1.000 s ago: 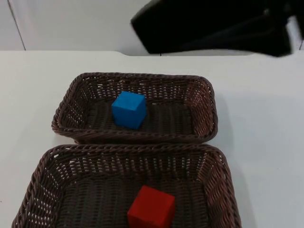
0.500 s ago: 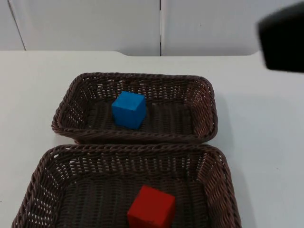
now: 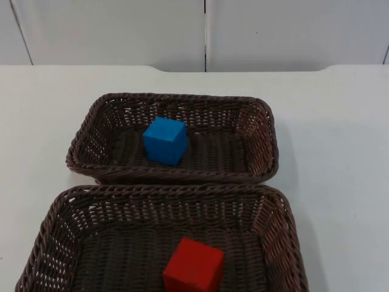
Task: Pick up one cube with the left hand and place it into the upper basket. Pick up one cube with the right hand and place it into the lower basket.
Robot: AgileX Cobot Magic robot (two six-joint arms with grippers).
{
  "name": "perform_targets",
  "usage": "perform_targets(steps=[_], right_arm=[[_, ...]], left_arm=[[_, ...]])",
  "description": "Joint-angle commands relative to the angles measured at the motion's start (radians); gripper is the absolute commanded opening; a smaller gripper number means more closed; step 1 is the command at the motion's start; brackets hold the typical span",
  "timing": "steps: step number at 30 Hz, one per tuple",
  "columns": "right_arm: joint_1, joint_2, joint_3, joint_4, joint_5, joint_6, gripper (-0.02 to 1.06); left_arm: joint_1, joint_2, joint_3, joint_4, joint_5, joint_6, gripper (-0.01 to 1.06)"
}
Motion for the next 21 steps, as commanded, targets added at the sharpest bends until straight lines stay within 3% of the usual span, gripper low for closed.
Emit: perform_targets(steps=[1,4,5,9,21], right_arm=[[0.007,-0.029,0.006,-0.036,0.010,0.038,0.77],[0.007,-0.059,0.006,-0.111,0.029,0.122,0.77],[0.007,-0.080,0.006,-0.180,0.046,0.206,0.77],[0.007,-0.120,0.006,-0.327,0.114,0.356,0.77],[0.007,-0.236,0.006,-0.533,0.270,0.568,0.77]], left_arm=[[-0.005,-0.005,0.019,-0.008,0.006,-0.017,1.05],[-0.005,-0.005,0.042,-0.011,0.020,-0.017,1.05],[-0.005,-0.005,0.045,-0.011,0.027,-0.017,1.05],[-0.005,-0.005,0.052,-0.011,0.035,-0.017,1.05],[-0.005,-0.005,0.052,-0.011,0.035,-0.017,1.05]])
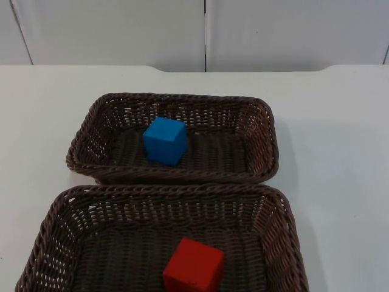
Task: Pick up one cube with the left hand and place it into the upper basket. Pick up one cube with the right hand and place it into the lower basket.
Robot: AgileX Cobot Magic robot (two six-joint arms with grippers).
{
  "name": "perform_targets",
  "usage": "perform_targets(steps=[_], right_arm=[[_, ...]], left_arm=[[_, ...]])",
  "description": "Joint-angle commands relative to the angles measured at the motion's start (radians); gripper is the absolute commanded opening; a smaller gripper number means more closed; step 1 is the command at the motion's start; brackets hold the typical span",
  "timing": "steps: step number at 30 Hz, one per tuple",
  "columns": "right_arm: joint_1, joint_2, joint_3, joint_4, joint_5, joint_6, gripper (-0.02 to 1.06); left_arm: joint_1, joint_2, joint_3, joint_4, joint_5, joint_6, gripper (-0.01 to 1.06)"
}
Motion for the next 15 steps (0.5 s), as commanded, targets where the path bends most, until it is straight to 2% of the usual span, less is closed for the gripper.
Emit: perform_targets(steps=[1,5,12,15], right_arm=[[0.007,-0.026,0.004,-0.043,0.035,0.042,0.77],[0.007,-0.090,0.004,-0.101,0.113,0.127,0.77],[0.007,-0.186,0.007,-0.103,0.243,0.130,0.77],[0.007,-0.212,0.031,-0.103,0.260,0.130,0.77]], left_arm=[[-0.005,-0.005,0.004,-0.007,0.004,-0.007,1.05],[-0.005,-0.005,0.004,-0.007,0.004,-0.007,1.05],[-0.005,-0.005,0.004,-0.007,0.004,-0.007,1.05],[-0.005,-0.005,0.004,-0.007,0.004,-0.007,1.05]])
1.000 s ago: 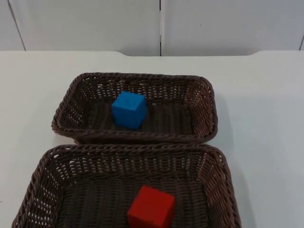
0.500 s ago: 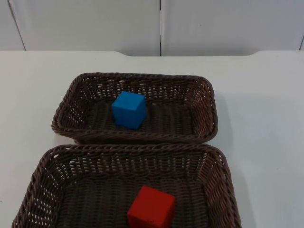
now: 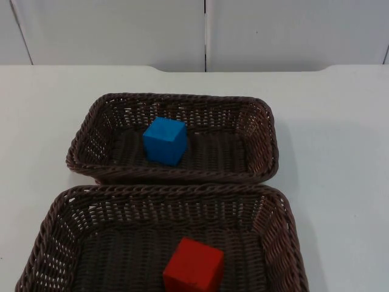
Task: Pick up one cube with the left hand and place it into the upper basket. Pick up one cube with the right hand and place it into the lower basket.
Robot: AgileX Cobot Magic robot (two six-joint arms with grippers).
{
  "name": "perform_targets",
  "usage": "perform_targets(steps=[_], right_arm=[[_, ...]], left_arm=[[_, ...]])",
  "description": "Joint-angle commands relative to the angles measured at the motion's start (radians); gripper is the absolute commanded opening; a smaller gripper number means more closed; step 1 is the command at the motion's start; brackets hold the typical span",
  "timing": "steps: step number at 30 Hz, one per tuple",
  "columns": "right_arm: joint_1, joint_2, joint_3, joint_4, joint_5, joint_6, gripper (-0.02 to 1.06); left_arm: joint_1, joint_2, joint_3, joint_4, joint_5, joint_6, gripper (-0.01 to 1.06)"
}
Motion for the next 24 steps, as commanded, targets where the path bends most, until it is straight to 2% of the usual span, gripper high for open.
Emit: perform_targets(steps=[1,5,11,24], right_arm=[[0.007,-0.020,0.022,-0.006,0.021,0.005,0.77],[0.007,-0.076,0.051,-0.011,0.009,0.040,0.77],[0.007,-0.135,0.051,-0.095,0.009,0.128,0.77],[0.007,-0.135,0.048,-0.105,0.030,0.134,0.77]], left_arm=[[-0.005,-0.005,0.004,-0.005,0.004,-0.001,1.05],[-0.005,-0.005,0.004,-0.005,0.004,-0.001,1.05],[-0.005,-0.005,0.004,-0.005,0.004,-0.001,1.05],[-0.005,-0.005,0.004,-0.005,0.004,-0.001,1.05]])
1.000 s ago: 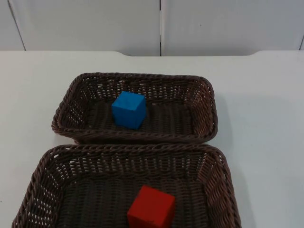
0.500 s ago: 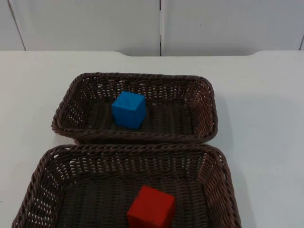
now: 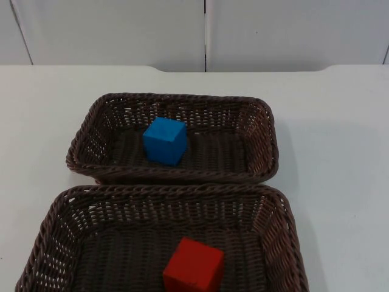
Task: Pick up one cube with the left hand and place it into the upper basket. Pick up one cube with the right hand and place it into the lower basket.
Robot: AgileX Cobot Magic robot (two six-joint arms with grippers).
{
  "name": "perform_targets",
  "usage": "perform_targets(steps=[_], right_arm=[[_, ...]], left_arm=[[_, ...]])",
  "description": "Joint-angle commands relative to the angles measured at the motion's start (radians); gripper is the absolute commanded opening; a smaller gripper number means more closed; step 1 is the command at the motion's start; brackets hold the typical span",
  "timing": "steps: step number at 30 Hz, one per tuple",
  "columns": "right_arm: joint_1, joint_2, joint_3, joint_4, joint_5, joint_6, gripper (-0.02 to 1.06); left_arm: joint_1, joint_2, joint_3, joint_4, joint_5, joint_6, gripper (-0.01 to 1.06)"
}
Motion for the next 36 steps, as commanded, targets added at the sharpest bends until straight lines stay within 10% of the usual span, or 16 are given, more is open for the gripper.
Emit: perform_targets(steps=[1,18,24,36], right_arm=[[0.007,-0.003,-0.006,-0.002,0.040,-0.006,0.77],[0.007,-0.003,0.019,-0.031,0.146,-0.005,0.77],[0.007,-0.003,0.019,-0.031,0.146,-0.005,1.05],[0.007,-0.003,0.019,-0.031,0.146,-0.005,1.05]], left_arm=[[-0.005,-0.005,0.004,-0.005,0.004,-0.001,1.05],[-0.005,-0.005,0.004,-0.005,0.004,-0.001,1.05],[-0.005,-0.005,0.004,-0.014,0.004,0.020,1.05],[-0.005,-0.005,0.004,-0.014,0.004,0.019,1.05]])
